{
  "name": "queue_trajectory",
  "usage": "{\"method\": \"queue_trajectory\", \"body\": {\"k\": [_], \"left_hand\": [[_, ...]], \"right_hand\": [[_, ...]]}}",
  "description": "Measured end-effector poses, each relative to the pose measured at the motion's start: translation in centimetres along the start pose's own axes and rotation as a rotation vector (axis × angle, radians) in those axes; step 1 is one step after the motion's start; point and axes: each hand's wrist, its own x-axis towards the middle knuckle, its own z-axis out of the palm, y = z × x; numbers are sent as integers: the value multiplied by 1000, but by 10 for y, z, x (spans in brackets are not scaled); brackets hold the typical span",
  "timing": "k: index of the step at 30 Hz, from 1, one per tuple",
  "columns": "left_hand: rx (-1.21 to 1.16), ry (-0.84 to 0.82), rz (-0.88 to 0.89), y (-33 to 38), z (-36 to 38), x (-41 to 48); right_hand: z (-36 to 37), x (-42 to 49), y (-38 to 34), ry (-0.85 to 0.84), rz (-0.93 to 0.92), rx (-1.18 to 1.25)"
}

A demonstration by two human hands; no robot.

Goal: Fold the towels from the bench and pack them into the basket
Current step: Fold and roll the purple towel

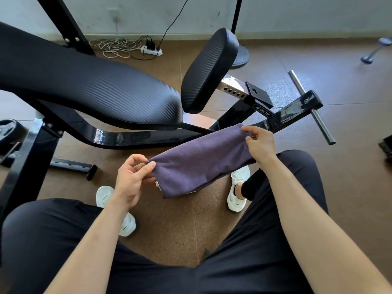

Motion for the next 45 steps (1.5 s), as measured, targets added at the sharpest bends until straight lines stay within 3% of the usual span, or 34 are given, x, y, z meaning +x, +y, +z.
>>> {"method": "queue_trajectory", "body": {"k": [5,14,21,25,29,37,45], "left_hand": [[16,176,59,-4,-2,3],[127,161,-66,-17,-3,13],[148,335,25,-13,-5,18],[294,414,75,-14,-6,18],[333,361,44,-17,-6,16],[303,216,87,-8,12,11],[291,66,96,-7,32,11]], "right_hand": [[3,-1,-1,-8,-4,15],[1,-8,-6,-96,-78,91],[2,-18,-14,-229,-131,217],[6,-16,-7,-232,-122,67],[16,-20,-10,-236,-195,-108],[48,-50,-28,-356,-421,-100],[73,-77,-39,-509,-480,-149]]}}
